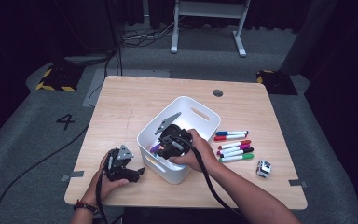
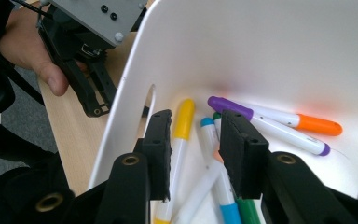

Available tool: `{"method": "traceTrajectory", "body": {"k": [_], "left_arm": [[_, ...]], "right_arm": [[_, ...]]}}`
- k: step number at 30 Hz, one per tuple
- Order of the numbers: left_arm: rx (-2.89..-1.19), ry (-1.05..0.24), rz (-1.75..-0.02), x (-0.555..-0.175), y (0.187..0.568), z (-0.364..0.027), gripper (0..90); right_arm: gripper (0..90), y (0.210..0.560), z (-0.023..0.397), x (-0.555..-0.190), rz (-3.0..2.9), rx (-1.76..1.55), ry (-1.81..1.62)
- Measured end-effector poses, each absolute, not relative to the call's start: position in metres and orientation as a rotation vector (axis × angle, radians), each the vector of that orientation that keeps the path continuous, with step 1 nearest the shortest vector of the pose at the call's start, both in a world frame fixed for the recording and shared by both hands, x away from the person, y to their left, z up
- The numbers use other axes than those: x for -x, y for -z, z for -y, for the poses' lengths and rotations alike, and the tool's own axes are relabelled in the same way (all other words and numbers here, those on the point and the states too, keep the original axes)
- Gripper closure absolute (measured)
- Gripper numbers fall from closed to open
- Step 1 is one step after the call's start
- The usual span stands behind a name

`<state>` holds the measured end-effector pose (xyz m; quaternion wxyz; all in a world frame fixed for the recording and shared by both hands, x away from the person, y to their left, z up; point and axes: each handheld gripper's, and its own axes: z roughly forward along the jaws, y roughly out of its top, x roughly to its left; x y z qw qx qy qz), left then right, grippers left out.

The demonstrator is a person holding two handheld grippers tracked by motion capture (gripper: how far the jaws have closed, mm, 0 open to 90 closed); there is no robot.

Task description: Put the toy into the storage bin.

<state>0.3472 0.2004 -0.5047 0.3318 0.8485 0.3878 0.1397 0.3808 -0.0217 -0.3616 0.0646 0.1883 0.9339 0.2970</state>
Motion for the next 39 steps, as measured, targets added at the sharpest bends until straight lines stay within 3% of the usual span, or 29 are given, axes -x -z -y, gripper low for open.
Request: {"method": "traceTrajectory", "body": {"k": [10, 23, 39], "left_arm": [[-2.215, -0.364, -1.016, -0.347, 0.505, -0.200, 9.2], [-2.214, -0.365, -1.017, -0.347, 0.505, -0.200, 9.2], [-2.214, -0.364, -1.017, -0.347, 0.505, -0.200, 9.2]], "right_arm": [[61.2, 0.349, 0.064, -0.373, -2.741, -0.532, -1.007], [57.0, 0.334, 0.169, -0.363, -2.603, -0.585, -1.180], [48.4, 0.435, 0.273, -0.381, -2.715, -0.659, -0.784]]}}
